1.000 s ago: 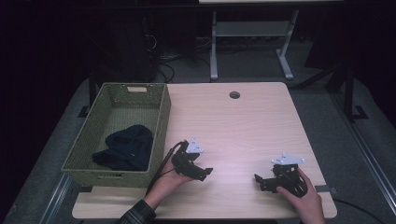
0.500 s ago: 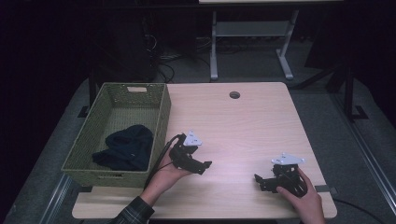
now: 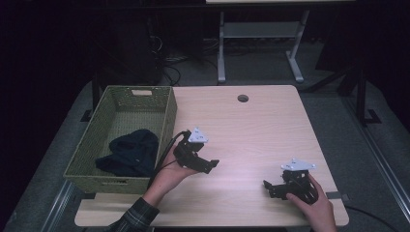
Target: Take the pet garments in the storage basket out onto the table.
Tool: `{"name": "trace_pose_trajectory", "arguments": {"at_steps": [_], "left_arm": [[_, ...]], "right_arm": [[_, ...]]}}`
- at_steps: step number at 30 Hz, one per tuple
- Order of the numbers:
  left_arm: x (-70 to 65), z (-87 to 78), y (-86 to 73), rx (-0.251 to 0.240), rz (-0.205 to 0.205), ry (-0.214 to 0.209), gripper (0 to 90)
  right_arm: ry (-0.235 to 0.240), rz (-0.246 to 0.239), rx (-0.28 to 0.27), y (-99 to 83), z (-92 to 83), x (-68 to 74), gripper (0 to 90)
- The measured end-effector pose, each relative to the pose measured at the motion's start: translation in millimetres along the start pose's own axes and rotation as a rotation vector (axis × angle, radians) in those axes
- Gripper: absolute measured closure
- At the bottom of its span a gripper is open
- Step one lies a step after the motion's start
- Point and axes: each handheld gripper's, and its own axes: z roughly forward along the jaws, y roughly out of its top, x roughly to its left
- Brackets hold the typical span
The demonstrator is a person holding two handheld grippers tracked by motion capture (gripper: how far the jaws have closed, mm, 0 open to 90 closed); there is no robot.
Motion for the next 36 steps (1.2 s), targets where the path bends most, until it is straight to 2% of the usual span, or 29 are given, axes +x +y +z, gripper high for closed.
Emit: {"name": "trace_pose_trajectory", "arguments": {"at_steps": [17,36], "left_arm": [[11.7,-18.4,12.6,-0.03,-0.006,-0.004,14.1],[31.4,-44.8,9.2,-0.041,-0.047,-0.007,14.0]], "right_arm": [[0.0,0.0,0.0,0.0,0.0,0.0,0.0],[0.0,0.0,-0.001,0.0,0.0,0.1,0.0]]}}
